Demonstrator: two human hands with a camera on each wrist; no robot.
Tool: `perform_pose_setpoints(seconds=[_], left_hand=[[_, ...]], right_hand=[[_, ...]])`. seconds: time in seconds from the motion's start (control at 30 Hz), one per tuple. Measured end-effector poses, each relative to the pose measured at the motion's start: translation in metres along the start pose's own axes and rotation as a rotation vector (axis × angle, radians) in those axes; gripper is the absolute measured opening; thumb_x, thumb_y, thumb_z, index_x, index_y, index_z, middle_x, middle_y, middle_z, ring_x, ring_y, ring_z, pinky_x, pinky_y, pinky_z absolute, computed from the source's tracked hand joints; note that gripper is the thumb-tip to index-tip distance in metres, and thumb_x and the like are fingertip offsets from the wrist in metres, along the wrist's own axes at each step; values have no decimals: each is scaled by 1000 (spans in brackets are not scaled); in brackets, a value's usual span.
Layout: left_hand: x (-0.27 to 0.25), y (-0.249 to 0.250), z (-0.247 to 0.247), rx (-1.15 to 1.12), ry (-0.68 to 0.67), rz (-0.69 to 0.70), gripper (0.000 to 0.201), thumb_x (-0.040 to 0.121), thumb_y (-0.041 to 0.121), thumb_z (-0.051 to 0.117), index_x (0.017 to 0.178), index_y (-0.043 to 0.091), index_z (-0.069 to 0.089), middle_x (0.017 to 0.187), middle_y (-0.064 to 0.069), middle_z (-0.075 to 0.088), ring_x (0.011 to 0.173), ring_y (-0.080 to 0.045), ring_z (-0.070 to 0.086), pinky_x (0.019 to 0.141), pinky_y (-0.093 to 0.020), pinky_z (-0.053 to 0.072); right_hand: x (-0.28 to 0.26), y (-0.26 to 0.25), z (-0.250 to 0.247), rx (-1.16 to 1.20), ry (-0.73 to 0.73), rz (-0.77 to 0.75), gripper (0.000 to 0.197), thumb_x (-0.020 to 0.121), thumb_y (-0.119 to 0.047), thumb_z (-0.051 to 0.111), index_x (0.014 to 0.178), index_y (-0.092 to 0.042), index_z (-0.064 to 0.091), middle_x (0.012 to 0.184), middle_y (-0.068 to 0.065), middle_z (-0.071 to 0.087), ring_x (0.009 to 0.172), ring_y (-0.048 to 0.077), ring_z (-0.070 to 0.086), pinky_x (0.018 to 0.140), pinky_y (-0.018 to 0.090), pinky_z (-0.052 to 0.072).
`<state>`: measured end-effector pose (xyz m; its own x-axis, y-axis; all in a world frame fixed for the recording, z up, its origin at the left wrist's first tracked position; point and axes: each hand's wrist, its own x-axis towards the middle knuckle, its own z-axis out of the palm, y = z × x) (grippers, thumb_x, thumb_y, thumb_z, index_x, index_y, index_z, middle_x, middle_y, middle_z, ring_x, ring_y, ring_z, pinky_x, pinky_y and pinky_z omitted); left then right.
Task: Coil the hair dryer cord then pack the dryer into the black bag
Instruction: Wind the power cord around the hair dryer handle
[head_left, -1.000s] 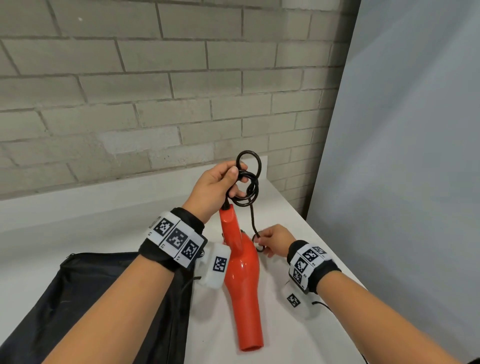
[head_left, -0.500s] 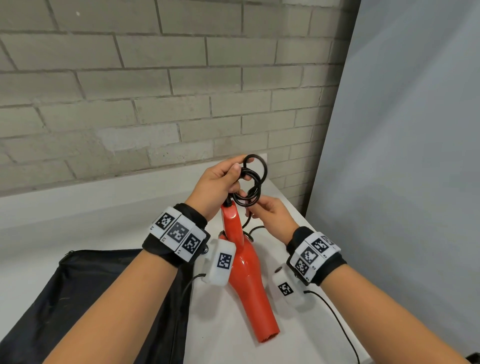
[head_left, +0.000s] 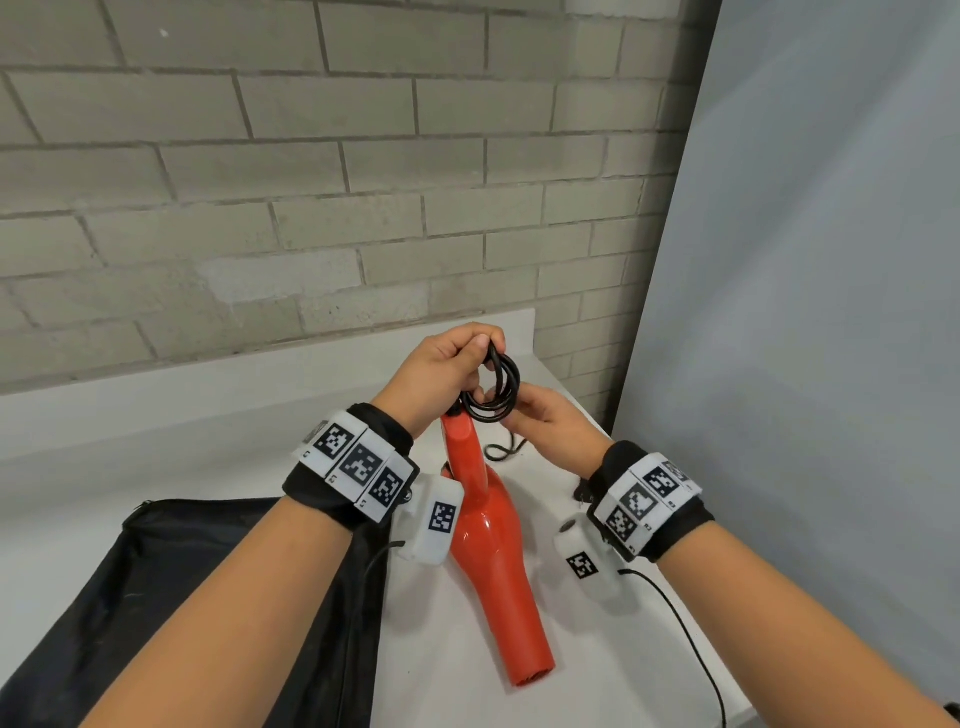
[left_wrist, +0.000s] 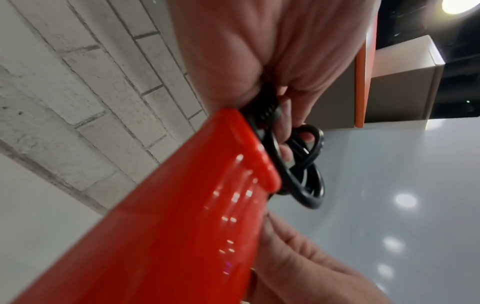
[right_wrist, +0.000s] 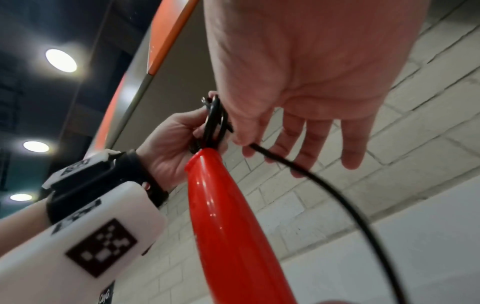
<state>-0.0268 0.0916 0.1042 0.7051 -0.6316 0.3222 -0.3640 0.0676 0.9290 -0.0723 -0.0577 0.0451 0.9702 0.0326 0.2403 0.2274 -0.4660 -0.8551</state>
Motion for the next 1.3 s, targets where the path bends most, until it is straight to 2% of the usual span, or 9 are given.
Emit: perform_pose_setpoints(seconds=[0.07, 0.2, 0.33, 0.53, 0.7, 0.83, 0.97, 1.13, 1.3], left_hand=[[-1, 2, 1, -41, -21, -21, 31, 97, 14, 32, 79, 20, 56, 53, 17, 50, 42, -2, 32, 55, -19, 45], [-3, 4, 2, 4, 23, -27, 21, 93, 21, 44, 77, 21, 57, 54, 18, 52, 41, -1, 40, 61, -28, 44], [-1, 4, 1, 186, 6, -39, 16, 91, 16, 49, 85, 29, 57, 71, 14, 53, 46, 0, 49, 65, -26, 45], [2, 10, -4, 394, -75, -104, 32, 93, 16, 44, 124, 22, 48, 88, 8, 55, 64, -7, 55, 59, -7, 45], [0, 15, -2, 423, -152, -69, 31, 93, 16, 46, 121, 28, 51, 106, 1, 61, 65, -9, 56, 74, -30, 51], [0, 12, -3, 450, -98, -63, 20, 92, 19, 47, 105, 32, 55, 84, 7, 57, 56, 1, 55, 60, -14, 46], [1, 9, -1, 414, 20, -77, 18, 93, 17, 46, 106, 22, 58, 73, 10, 52, 57, -5, 53, 48, -7, 40], [0, 10, 3, 398, 5, -71, 15, 93, 18, 45, 102, 25, 54, 78, 11, 52, 59, -7, 52, 48, -6, 40], [0, 11, 7, 391, 0, -71, 14, 93, 18, 45, 101, 26, 54, 80, 14, 52, 58, -7, 53, 48, -6, 40]], right_hand=[[0, -7, -4, -54, -8, 22, 14, 92, -10, 50, 96, -11, 63, 75, -12, 57, 67, -9, 54, 72, 14, 42], [1, -16, -14, -128, 87, 58, 16, 94, -13, 46, 88, -9, 60, 71, -7, 53, 62, 3, 52, 56, 4, 40], [9, -28, -26, -17, 330, 48, 14, 93, -8, 44, 83, -13, 54, 71, -3, 51, 60, 12, 54, 61, 22, 44], [9, -66, -34, -97, 461, -172, 14, 90, -2, 47, 88, -1, 61, 71, -7, 53, 65, 8, 52, 60, 6, 43], [5, -75, -31, -149, 447, -258, 14, 88, -2, 50, 87, -3, 64, 81, 0, 58, 67, 0, 52, 65, 9, 43], [3, -66, -39, -61, 397, -207, 14, 87, -5, 54, 94, -14, 63, 83, -11, 60, 75, -1, 53, 73, 11, 44], [-3, -17, -51, -223, 346, 112, 47, 86, -13, 58, 131, -17, 45, 122, -1, 55, 105, 13, 53, 88, 20, 40], [-19, 64, -37, -618, -107, 630, 43, 89, -24, 55, 130, -14, 46, 133, 12, 51, 120, 25, 51, 98, 29, 40], [-27, 95, -21, -935, -242, 730, 48, 84, -38, 56, 123, -12, 48, 128, 10, 54, 117, 29, 51, 99, 36, 43]])
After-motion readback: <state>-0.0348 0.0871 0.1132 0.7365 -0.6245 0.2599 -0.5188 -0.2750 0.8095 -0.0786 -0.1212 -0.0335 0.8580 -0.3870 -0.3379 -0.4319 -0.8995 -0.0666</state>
